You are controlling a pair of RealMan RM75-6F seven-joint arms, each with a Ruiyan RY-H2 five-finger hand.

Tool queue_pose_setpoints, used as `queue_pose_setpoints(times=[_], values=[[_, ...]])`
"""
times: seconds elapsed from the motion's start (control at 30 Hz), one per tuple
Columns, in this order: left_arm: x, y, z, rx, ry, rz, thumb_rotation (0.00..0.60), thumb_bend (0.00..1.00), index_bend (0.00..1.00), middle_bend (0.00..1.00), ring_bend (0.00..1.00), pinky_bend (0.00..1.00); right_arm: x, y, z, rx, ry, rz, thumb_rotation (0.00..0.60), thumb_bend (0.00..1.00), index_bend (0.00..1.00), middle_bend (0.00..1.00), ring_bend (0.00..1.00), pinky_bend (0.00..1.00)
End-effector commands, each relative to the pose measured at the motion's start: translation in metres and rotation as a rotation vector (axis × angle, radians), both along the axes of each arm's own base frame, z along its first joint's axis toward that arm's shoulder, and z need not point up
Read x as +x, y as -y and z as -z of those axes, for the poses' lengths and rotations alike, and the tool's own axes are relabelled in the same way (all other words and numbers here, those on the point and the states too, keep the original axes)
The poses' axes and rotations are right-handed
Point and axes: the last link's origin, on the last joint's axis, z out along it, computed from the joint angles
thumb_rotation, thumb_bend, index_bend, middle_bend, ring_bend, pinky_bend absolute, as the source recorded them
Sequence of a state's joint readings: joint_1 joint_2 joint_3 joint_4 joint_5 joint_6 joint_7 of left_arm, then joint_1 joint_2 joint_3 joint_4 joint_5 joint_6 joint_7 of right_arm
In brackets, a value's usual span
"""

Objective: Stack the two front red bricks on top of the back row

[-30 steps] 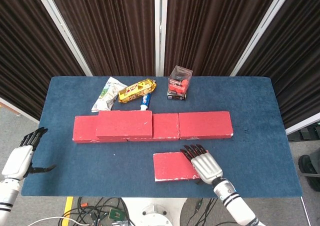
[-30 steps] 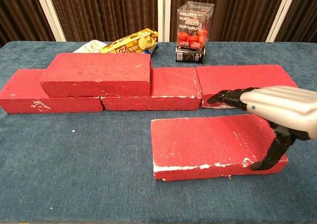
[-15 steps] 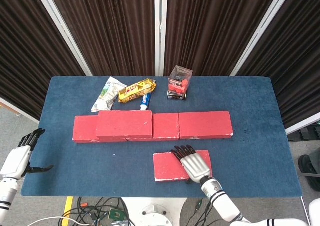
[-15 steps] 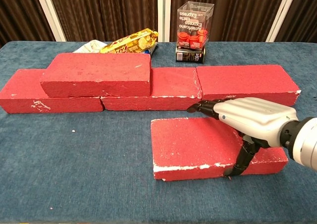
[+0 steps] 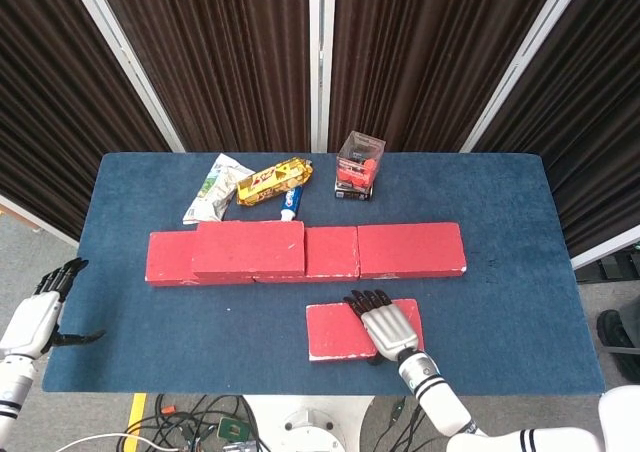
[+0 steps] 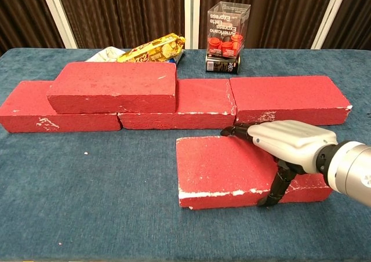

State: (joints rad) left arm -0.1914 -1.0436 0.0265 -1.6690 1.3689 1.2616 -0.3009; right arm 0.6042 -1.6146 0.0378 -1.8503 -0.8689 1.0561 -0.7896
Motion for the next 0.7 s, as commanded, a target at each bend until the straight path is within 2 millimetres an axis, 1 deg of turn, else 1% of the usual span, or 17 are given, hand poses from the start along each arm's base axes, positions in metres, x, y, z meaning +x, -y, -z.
queue_pose_setpoints(times=[0.03, 0.17, 0.2, 0.27, 0.4, 0.57, 0.7], values=[[0.0, 0.001, -0.001, 0.006, 0.002, 0.003, 0.6, 0.01, 0.0, 0.0, 0.0, 0.0, 0.0, 0.0, 0.001, 0.003, 0.005, 0.0, 0.6, 0.0, 0.0, 0.0, 0.0, 0.0], [0.001, 0.001, -0.002, 0.009, 0.004, 0.01, 0.6, 0.01, 0.0, 0.0, 0.0, 0.0, 0.0, 0.0, 0.001, -0.008, 0.012, -0.009, 0.6, 0.0, 0.0, 0.06, 0.0, 0.0], [0.002, 0.002, -0.002, 0.008, 0.004, 0.01, 0.6, 0.01, 0.0, 0.0, 0.0, 0.0, -0.001, 0.001, 0.0, -0.01, 0.013, -0.01, 0.6, 0.0, 0.0, 0.08, 0.01, 0.02], [0.002, 0.002, -0.001, 0.005, 0.008, 0.012, 0.6, 0.01, 0.0, 0.0, 0.0, 0.0, -0.001, 0.001, 0.0, -0.017, 0.014, -0.014, 0.6, 0.0, 0.0, 0.11, 0.02, 0.06], [0.002, 0.003, 0.0, -0.005, 0.011, 0.015, 0.6, 0.01, 0.0, 0.0, 0.0, 0.0, -0.001, 0.002, -0.002, -0.019, 0.026, -0.01, 0.6, 0.0, 0.0, 0.11, 0.03, 0.1], [0.001, 0.003, -0.001, -0.001, 0.014, 0.012, 0.6, 0.01, 0.0, 0.0, 0.0, 0.0, -0.003, 0.002, -0.004, -0.014, 0.035, -0.006, 0.6, 0.01, 0.0, 0.13, 0.07, 0.18], [0.001, 0.004, -0.001, 0.002, 0.013, 0.012, 0.6, 0.01, 0.0, 0.0, 0.0, 0.0, -0.003, 0.002, -0.009, -0.022, 0.045, -0.006, 0.6, 0.03, 0.0, 0.14, 0.09, 0.19]])
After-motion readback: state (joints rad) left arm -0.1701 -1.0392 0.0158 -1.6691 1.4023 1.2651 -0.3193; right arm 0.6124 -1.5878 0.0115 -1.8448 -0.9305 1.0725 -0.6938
